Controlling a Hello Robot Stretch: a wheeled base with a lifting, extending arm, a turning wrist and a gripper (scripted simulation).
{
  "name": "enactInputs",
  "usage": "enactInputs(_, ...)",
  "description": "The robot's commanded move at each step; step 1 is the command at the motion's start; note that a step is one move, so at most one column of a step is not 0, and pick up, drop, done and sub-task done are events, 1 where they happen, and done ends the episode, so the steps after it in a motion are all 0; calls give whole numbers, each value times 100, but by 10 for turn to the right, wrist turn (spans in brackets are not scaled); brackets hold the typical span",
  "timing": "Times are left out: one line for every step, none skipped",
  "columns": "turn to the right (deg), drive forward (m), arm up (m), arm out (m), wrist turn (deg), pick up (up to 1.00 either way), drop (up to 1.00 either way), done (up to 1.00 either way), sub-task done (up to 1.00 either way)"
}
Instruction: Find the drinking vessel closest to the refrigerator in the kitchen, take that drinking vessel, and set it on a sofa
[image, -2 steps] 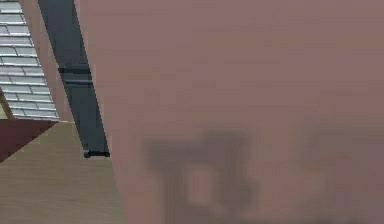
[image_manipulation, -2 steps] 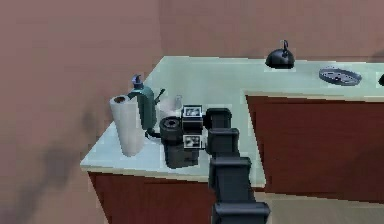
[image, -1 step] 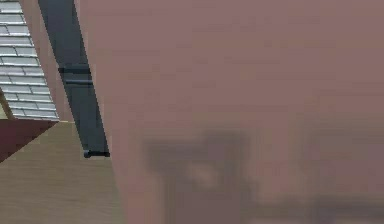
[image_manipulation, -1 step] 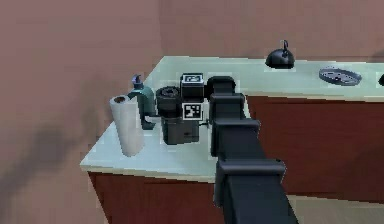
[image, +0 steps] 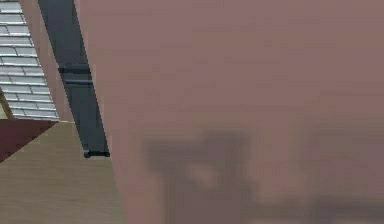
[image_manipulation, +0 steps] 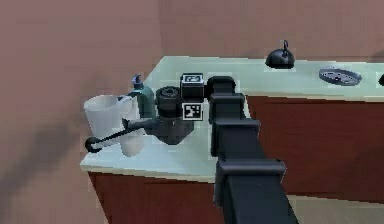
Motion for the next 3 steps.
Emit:
enactInputs(0,0,0,0,-450,0,0,0,0)
enactInputs(0,0,0,0,-270,0,0,0,0)
enactInputs(0,0,0,-18,0,0,0,0,0)
